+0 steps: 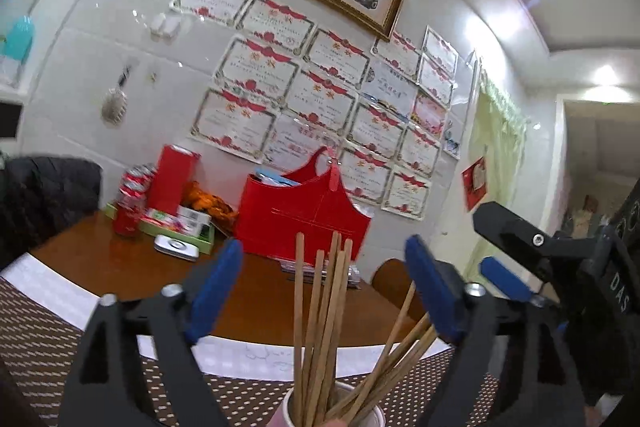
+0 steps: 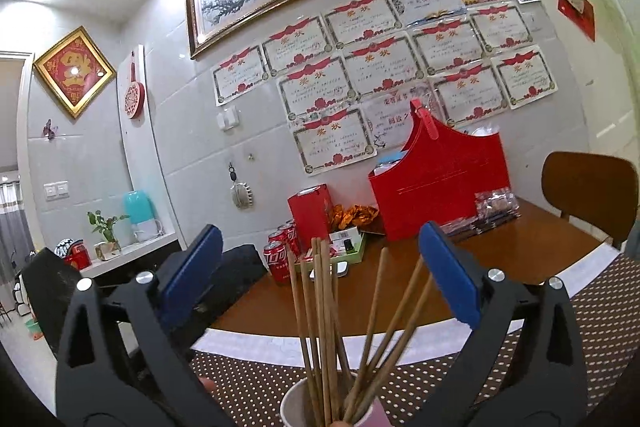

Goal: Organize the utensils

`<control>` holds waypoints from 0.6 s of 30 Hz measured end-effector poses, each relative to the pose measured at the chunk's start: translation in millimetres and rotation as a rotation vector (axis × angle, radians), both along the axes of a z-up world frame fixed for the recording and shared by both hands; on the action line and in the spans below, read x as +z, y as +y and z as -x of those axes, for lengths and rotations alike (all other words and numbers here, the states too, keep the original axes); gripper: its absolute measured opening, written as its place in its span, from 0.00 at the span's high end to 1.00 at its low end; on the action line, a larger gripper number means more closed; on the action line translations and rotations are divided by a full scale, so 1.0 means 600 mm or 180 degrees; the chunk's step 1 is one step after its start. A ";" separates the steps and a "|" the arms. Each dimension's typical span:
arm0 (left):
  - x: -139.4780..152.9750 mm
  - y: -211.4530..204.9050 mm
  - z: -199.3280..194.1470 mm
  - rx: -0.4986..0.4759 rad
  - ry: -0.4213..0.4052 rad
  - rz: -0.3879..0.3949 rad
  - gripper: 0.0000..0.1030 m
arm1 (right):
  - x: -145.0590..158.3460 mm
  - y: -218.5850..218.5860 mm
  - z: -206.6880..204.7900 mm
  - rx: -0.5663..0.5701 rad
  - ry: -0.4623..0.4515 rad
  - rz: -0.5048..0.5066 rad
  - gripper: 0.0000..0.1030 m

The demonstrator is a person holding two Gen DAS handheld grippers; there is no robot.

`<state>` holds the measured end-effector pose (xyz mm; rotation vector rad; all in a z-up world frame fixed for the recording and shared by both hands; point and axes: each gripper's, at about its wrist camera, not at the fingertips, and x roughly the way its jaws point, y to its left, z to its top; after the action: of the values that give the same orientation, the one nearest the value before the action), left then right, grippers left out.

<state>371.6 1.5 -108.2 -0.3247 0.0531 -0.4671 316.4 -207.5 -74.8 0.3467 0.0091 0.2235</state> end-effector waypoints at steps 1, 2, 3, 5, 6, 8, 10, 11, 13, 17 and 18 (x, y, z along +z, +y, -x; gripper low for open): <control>0.007 0.000 0.010 0.0015 -0.0014 -0.0047 0.15 | 0.006 -0.004 0.007 -0.0010 0.0021 0.0002 0.06; 0.020 -0.002 0.026 0.0069 -0.0009 -0.0154 0.10 | 0.011 -0.008 0.014 -0.0024 0.0046 0.0010 0.06; 0.027 -0.004 0.036 0.0108 0.0008 -0.0221 0.05 | 0.017 -0.011 0.021 -0.0047 0.0079 0.0026 0.06; 0.046 -0.011 0.067 0.0226 0.0054 -0.0434 0.04 | 0.027 -0.021 0.040 -0.0128 0.0164 0.0049 0.06; 0.051 -0.013 0.078 0.0261 0.0064 -0.0501 0.04 | 0.033 -0.026 0.052 -0.0190 0.0247 0.0065 0.06; 0.068 -0.020 0.111 0.0356 0.0100 -0.0724 0.04 | 0.038 -0.034 0.071 -0.0259 0.0377 0.0083 0.06; 0.082 -0.025 0.142 0.0473 0.0145 -0.0894 0.04 | 0.042 -0.043 0.094 -0.0329 0.0570 0.0100 0.06; 0.090 -0.027 0.165 0.0555 0.0163 -0.0978 0.04 | 0.043 -0.047 0.106 -0.0340 0.0660 0.0111 0.06; 0.101 -0.027 0.200 0.0663 0.0193 -0.1069 0.04 | 0.044 -0.052 0.134 -0.0366 0.0814 0.0160 0.06; 0.126 -0.027 0.279 0.0845 0.0316 -0.1214 0.04 | 0.045 -0.054 0.201 -0.0395 0.0990 0.0315 0.06; 0.131 -0.026 0.295 0.0872 0.0343 -0.1232 0.04 | 0.046 -0.053 0.212 -0.0394 0.1008 0.0328 0.06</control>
<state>194.6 -13.9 -29.8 0.0252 0.1986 -0.1605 189.4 -239.3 -47.1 0.2761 0.3097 0.0436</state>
